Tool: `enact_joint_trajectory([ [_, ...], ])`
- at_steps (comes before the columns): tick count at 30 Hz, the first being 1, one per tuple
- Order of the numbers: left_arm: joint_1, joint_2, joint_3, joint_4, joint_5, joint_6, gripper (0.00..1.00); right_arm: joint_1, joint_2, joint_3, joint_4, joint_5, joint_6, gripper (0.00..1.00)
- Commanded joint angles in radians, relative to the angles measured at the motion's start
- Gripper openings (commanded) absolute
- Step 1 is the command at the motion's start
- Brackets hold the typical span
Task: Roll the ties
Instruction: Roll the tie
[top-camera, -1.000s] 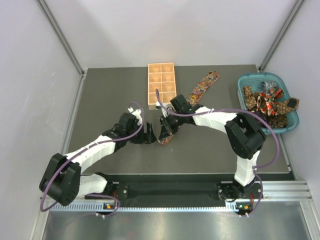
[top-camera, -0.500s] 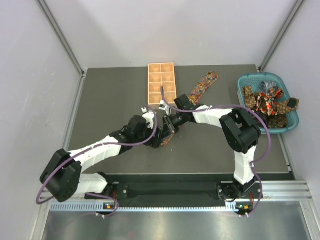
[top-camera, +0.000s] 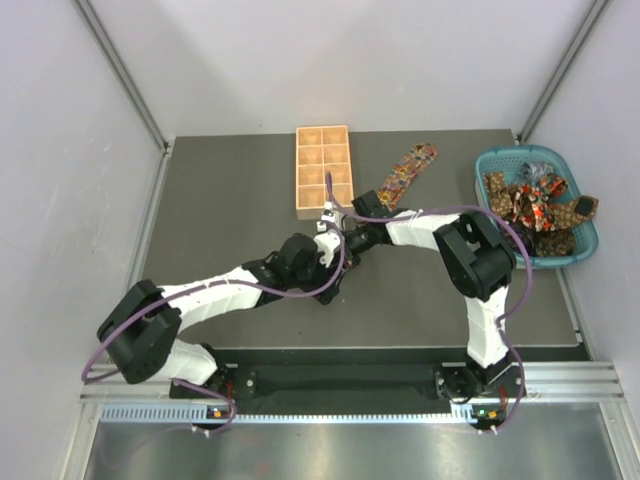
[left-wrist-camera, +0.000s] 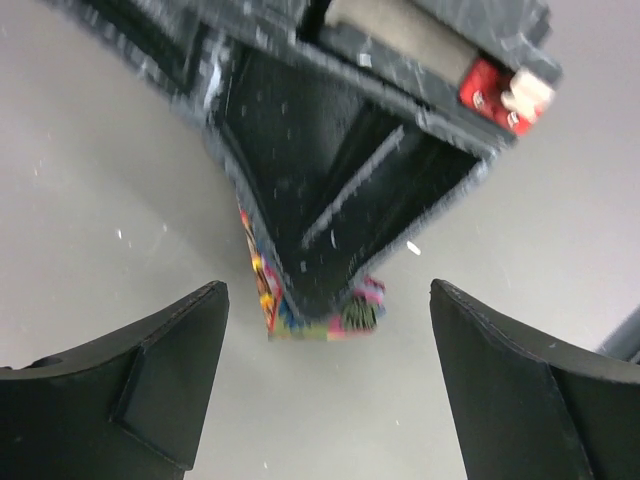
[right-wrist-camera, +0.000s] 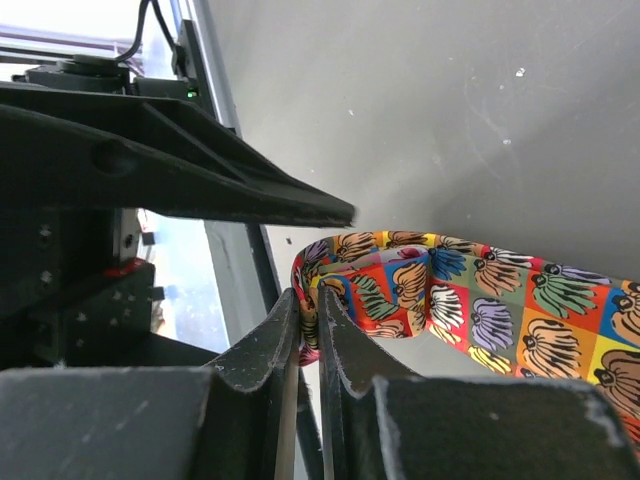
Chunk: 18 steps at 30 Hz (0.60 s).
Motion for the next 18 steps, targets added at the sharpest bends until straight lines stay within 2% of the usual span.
enact_joint_trajectory([
  [1, -0.004, 0.049, 0.064, 0.038, -0.024, 0.046, 0.86, -0.019, 0.009, 0.031, 0.043, -0.053, -0.009, 0.0],
  [10, -0.006, 0.169, 0.125, 0.03, -0.053, 0.059, 0.73, -0.031, 0.041, 0.068, 0.012, -0.073, -0.026, 0.0],
  [14, -0.004, 0.183, 0.125, 0.026, -0.098, 0.054, 0.58, -0.037, 0.044, 0.065, 0.012, -0.067, -0.029, 0.0],
  [18, -0.006, 0.18, 0.121, 0.006, -0.102, 0.036, 0.51, -0.048, 0.05, 0.066, 0.009, -0.052, -0.029, 0.0],
])
